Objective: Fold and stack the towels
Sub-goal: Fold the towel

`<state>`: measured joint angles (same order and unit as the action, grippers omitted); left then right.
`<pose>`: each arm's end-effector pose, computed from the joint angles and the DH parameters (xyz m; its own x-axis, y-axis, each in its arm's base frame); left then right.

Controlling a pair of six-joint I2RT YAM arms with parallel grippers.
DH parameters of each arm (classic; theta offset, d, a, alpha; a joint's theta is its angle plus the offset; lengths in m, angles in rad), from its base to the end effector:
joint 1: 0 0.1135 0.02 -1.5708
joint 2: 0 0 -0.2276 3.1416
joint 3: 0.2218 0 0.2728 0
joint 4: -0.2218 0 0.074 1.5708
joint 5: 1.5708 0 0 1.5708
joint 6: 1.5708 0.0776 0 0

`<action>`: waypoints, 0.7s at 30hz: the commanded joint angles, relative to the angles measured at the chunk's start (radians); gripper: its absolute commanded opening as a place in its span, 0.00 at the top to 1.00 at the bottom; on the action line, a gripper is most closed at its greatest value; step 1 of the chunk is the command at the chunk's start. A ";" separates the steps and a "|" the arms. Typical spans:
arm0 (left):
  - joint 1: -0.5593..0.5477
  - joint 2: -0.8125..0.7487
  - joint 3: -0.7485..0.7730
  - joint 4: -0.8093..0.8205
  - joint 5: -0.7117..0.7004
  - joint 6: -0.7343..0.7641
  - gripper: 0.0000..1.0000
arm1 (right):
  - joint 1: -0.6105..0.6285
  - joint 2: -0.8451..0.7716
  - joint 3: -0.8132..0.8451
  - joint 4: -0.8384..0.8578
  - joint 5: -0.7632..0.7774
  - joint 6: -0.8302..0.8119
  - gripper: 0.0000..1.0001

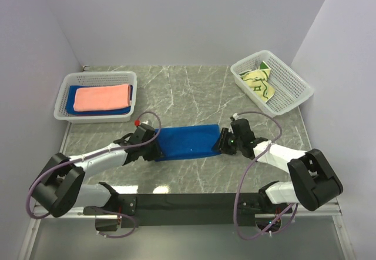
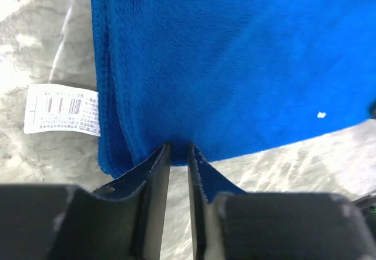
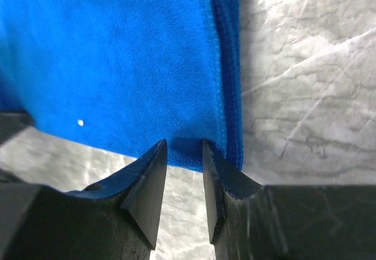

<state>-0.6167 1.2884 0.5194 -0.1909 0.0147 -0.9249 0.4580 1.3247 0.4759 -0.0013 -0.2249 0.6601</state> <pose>0.2249 -0.1608 0.0660 -0.8695 -0.3623 -0.3356 -0.1814 0.8664 -0.4653 0.2473 0.1412 0.0618 -0.8776 0.2338 -0.4185 -0.0315 0.8430 0.5370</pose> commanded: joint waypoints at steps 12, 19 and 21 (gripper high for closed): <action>0.040 -0.095 -0.058 -0.024 -0.052 -0.066 0.53 | -0.168 -0.096 -0.097 0.048 0.085 0.086 0.61; 0.052 -0.242 0.155 -0.211 -0.122 0.000 0.07 | -0.010 -0.185 0.130 -0.158 0.202 -0.132 0.54; 0.083 -0.270 0.217 -0.261 -0.128 0.037 0.01 | 0.099 -0.168 0.218 -0.224 0.269 -0.198 0.44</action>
<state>-0.5652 1.0737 0.6376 -0.3523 -0.0597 -0.9527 0.4492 1.1778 0.5522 -0.1303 -0.0738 0.6071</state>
